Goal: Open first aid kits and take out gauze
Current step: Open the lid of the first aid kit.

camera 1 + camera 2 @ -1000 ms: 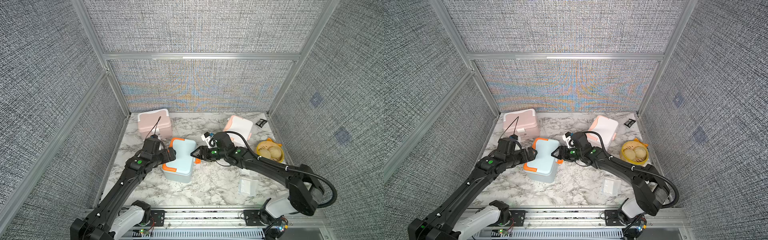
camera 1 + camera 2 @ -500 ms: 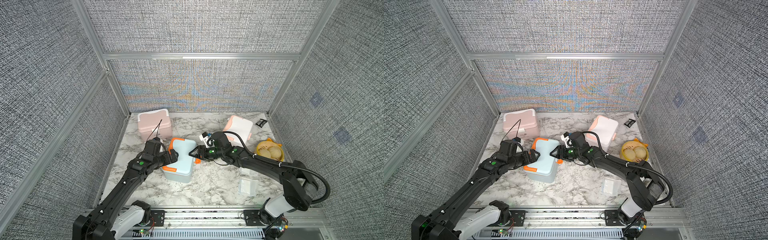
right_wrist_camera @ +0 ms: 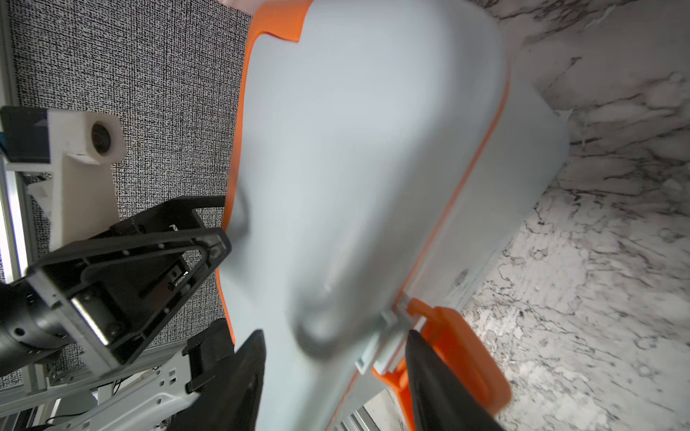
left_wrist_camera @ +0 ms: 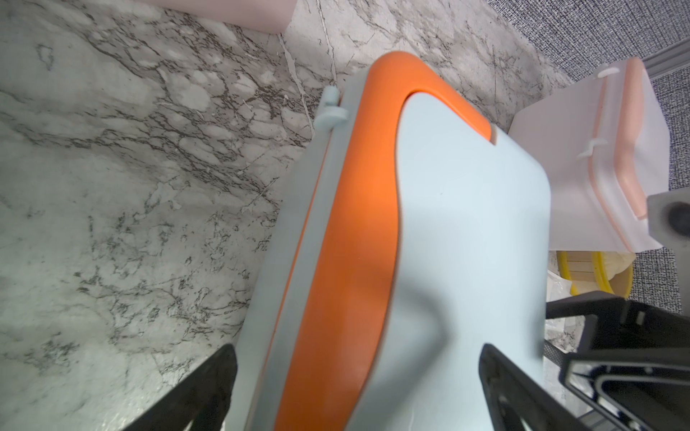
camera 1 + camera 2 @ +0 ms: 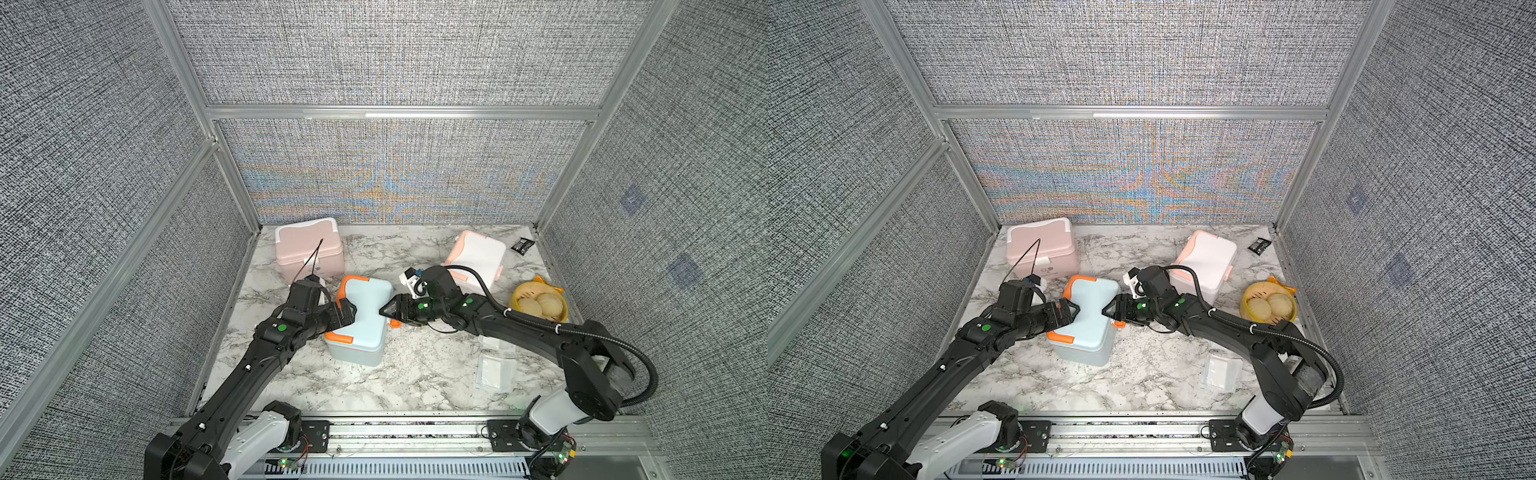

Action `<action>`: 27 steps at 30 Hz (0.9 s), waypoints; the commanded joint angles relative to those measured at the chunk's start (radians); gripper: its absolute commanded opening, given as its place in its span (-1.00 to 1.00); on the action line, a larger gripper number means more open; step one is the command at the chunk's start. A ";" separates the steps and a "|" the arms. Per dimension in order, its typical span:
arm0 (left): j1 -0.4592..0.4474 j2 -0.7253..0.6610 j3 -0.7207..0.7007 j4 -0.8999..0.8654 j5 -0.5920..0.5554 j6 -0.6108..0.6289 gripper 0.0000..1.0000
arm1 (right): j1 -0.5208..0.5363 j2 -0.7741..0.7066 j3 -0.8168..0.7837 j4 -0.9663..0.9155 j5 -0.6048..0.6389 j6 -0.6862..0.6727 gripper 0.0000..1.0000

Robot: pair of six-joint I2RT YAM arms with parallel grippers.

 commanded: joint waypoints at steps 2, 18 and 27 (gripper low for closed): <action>0.002 -0.006 -0.001 0.005 0.004 -0.001 1.00 | 0.003 0.011 0.011 0.050 -0.031 0.014 0.24; 0.000 -0.016 0.002 -0.004 -0.002 -0.001 1.00 | 0.008 -0.020 0.027 -0.016 0.021 -0.026 0.23; 0.001 -0.026 -0.006 -0.006 -0.003 -0.001 1.00 | 0.017 0.023 0.031 0.038 -0.017 0.003 0.24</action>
